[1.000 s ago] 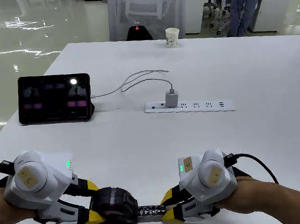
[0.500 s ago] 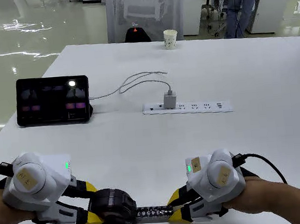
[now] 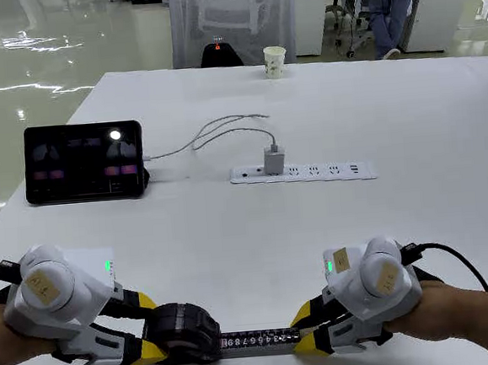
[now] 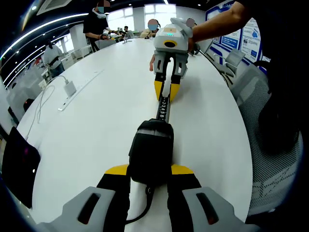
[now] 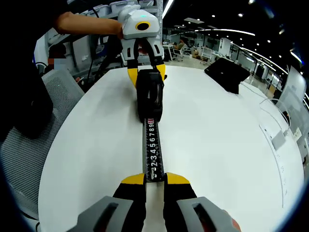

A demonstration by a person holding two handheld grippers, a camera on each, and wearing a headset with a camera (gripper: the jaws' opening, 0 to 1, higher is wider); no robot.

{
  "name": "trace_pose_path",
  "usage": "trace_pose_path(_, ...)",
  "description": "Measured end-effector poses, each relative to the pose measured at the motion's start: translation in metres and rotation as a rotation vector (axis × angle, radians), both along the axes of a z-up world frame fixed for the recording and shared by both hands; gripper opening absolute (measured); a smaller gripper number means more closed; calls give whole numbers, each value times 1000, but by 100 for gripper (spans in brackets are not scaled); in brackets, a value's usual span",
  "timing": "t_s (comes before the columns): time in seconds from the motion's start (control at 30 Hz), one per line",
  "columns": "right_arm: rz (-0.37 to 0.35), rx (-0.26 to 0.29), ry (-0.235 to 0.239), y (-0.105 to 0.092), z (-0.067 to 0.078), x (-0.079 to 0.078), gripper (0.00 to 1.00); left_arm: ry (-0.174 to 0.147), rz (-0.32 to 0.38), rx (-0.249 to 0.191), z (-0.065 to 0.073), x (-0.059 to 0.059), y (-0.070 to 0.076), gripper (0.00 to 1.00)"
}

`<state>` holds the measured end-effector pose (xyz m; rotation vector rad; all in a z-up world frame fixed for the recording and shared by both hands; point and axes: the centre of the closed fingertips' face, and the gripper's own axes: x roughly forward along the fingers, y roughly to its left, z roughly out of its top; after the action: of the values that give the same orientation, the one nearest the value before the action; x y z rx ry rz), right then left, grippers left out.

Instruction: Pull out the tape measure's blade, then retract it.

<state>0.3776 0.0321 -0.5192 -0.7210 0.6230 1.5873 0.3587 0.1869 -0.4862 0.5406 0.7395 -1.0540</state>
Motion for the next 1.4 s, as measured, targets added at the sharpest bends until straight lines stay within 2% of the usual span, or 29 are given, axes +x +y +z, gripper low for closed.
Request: trace_pose_path(1.4,-64,-43,10,-67,0,8,9,8,-1,6,1,-1,-1,23)
